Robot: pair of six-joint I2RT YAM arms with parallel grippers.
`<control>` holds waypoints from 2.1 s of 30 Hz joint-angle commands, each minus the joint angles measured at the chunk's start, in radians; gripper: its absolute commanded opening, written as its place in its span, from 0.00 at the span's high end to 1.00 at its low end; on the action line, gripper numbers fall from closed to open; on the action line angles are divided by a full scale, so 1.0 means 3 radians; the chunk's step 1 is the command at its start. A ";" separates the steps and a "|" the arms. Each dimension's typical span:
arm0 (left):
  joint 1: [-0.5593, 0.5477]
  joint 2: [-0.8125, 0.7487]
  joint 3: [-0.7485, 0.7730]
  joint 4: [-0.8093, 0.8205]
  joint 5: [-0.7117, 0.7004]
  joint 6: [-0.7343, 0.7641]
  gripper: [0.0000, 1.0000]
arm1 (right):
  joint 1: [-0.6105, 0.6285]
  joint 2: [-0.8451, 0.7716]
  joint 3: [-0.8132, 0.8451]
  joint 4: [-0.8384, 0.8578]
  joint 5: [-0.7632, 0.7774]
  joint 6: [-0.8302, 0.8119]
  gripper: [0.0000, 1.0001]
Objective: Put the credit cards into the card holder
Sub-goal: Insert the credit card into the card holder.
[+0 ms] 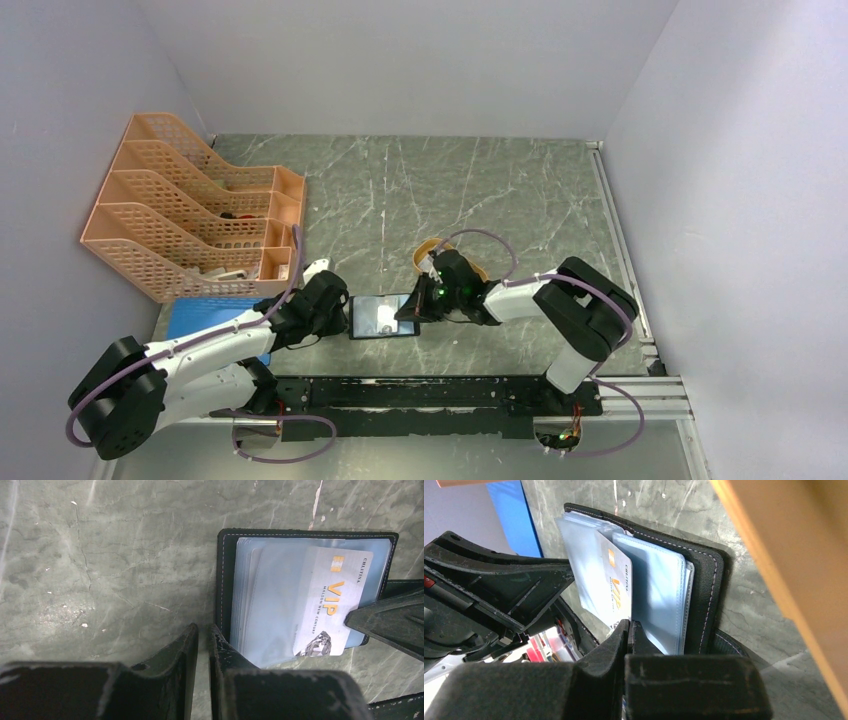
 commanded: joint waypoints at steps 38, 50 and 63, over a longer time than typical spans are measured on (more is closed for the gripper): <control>-0.0009 -0.0056 -0.0141 -0.0080 0.0260 -0.0042 0.79 | 0.0253 0.0126 0.0436 -0.0320 -0.0013 -0.0134 0.68; -0.0009 -0.0040 -0.0163 -0.0025 0.0297 -0.0056 0.79 | 0.0278 0.0245 0.0608 -0.0392 -0.0057 -0.0154 0.69; -0.0009 -0.0099 -0.0155 -0.0088 0.0244 -0.0051 0.79 | 0.0269 0.0101 0.0660 -0.0805 0.0355 -0.0288 0.58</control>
